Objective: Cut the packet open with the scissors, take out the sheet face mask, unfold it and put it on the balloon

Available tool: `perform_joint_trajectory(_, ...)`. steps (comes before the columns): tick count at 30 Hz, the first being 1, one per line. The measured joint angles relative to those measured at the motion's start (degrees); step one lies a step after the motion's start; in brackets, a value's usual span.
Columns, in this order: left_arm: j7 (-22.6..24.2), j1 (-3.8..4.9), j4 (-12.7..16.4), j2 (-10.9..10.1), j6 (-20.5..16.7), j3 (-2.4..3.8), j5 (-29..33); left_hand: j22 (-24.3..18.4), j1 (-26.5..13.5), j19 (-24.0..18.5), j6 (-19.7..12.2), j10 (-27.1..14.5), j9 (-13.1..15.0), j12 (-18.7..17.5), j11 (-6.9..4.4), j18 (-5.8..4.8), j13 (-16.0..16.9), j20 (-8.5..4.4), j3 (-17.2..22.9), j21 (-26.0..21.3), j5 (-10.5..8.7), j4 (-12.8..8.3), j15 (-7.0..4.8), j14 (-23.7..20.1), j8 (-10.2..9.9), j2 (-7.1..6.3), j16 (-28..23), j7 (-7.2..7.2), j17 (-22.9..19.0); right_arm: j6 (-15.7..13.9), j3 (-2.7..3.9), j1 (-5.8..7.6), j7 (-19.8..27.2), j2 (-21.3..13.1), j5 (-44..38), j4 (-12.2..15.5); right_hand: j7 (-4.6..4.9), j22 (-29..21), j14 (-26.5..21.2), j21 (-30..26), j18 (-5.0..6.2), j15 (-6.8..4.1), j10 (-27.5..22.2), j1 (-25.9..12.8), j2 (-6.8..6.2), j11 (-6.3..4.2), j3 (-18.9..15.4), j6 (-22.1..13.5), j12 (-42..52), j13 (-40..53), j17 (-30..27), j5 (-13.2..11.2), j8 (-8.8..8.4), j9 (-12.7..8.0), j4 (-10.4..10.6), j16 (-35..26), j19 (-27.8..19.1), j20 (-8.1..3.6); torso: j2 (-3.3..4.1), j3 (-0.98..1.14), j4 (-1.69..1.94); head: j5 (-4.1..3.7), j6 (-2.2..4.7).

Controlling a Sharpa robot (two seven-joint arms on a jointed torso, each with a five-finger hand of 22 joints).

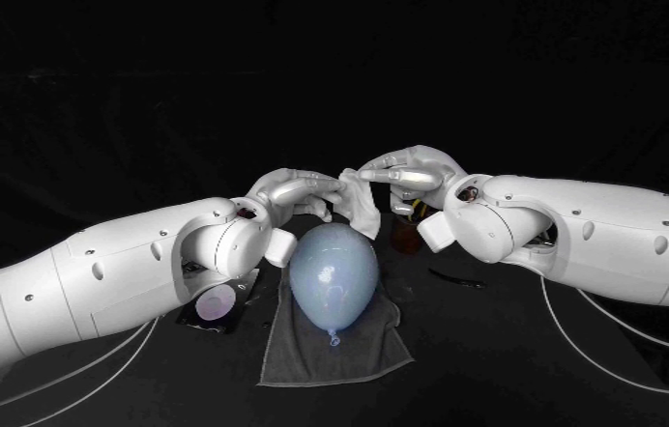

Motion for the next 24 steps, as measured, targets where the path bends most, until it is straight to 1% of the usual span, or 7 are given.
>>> perform_joint_trajectory(1,0.0,-0.03,0.0,0.0,0.1,-0.02,-0.2,-0.6,1.0,0.1,-0.8,-1.3,2.8,0.0,0.38,0.01,-0.1,0.26,-1.5,-0.8,0.0,-0.2,0.4,-0.5,-0.4,-0.5,-0.3,0.36,-0.2,0.0,0.01,0.0,0.0,0.0,0.0,0.0,0.0,0.0,0.0,0.0,0.0,0.0,0.0,0.0,0.0,0.0,0.0,0.0,0.0,0.0,0.0,0.0,0.0,0.0,0.0,0.0,0.0,0.0,0.0,-0.01,0.01,0.0,0.0)
perform_joint_trajectory(4,0.3,-0.11,-0.1,-0.2,0.2,-0.04,-0.9,-2.2,3.8,-0.9,-2.2,-4.3,3.6,0.2,1.31,0.0,-0.2,1.23,-4.7,-3.4,0.0,-0.8,1.43,-3.5,-1.4,-1.77,-2.1,1.43,-1.2,-0.1,0.03,0.0,0.1,-0.1,0.0,0.0,0.0,0.0,0.0,0.0,0.0,0.0,0.0,0.0,0.0,0.0,0.0,0.0,0.0,0.0,0.0,0.0,0.0,0.0,0.0,-0.1,0.0,0.0,0.0,-0.01,-0.01,0.0,0.0)
perform_joint_trajectory(12,6.4,-0.33,-1.4,-2.1,-0.3,-0.04,-3.4,-5.2,7.8,-4.9,-3.9,-8.1,1.4,1.9,2.83,0.0,-0.7,3.14,-9.0,-8.9,-0.08,-2.2,3.21,-10.2,-1.8,-3.95,-7.6,2.45,-5.0,-0.1,0.1,0.0,0.2,-0.3,-0.1,0.3,0.12,0.0,0.0,0.0,-0.02,0.01,0.0,-0.1,-0.08,0.0,0.2,0.1,-0.1,0.0,0.0,0.0,-0.01,0.0,-0.2,0.0,0.0,0.0,-0.01,0.01,-0.05,-0.12,0.18)
perform_joint_trajectory(15,9.4,-0.38,-2.0,-2.9,-0.5,-0.03,-4.6,-7.1,8.2,-7.2,-5.1,-10.1,0.9,2.5,3.48,-0.05,-1.0,4.42,-10.3,-12.3,-0.3,-2.0,4.27,-13.5,-1.8,-4.37,-9.5,2.86,-6.5,-0.1,0.12,0.0,0.2,-0.4,-0.2,0.4,0.12,0.0,0.0,0.3,-0.02,0.01,0.0,-0.1,-0.07,0.0,0.2,0.1,-0.1,0.0,0.1,-0.1,-0.02,0.0,-0.2,0.0,0.0,0.0,-0.01,0.02,-0.05,-0.29,0.21)
perform_joint_trajectory(17,11.2,-0.42,-2.4,-3.3,-0.7,-0.01,-5.4,-8.6,8.2,-8.0,-5.5,-11.1,0.6,3.0,3.92,-0.53,-1.2,5.22,-11.0,-14.7,-0.3,-1.6,4.79,-15.1,-1.8,-4.37,-10.2,3.08,-7.3,-0.1,0.14,0.0,0.2,-0.4,-0.3,0.4,0.12,0.0,0.0,0.3,-0.03,0.01,0.0,-0.1,-0.06,0.0,0.2,0.1,-0.1,0.0,0.1,-0.1,-0.06,0.0,-0.2,0.0,0.0,0.0,-0.01,0.02,-0.02,-0.34,0.21)
perform_joint_trajectory(22,15.5,-0.58,-3.5,-3.6,-1.0,0.01,-7.8,-16.1,8.7,-10.0,-9.1,-16.3,-0.7,4.0,5.66,-0.53,-3.2,8.72,-12.9,-26.4,-0.3,-0.3,6.98,-21.9,0.1,-5.7,-11.0,2.94,-10.0,0.0,0.16,0.0,0.3,-0.4,-0.6,0.6,0.13,0.0,0.0,0.3,-0.03,0.01,0.0,-0.1,-0.06,0.0,0.2,0.1,-0.1,0.0,0.0,-0.1,-0.18,0.0,-0.2,0.0,0.0,0.0,-0.01,0.01,-0.01,-0.37,0.22)
perform_joint_trajectory(24,16.7,-0.6,-3.9,-3.5,-1.2,0.03,-8.8,-17.6,9.1,-9.7,-9.7,-17.3,-1.0,4.2,6.04,-0.54,-3.7,9.04,-13.0,-28.6,-0.3,-0.2,7.39,-23.1,0.7,-5.99,-10.8,2.76,-10.6,0.0,0.17,0.0,0.3,-0.4,-0.7,0.6,0.13,0.0,0.0,0.3,-0.03,0.01,0.0,-0.1,-0.06,0.0,0.2,0.1,-0.1,0.0,0.0,-0.1,-0.18,0.0,-0.2,0.0,0.0,0.0,-0.01,-0.03,-0.01,-0.37,0.22)
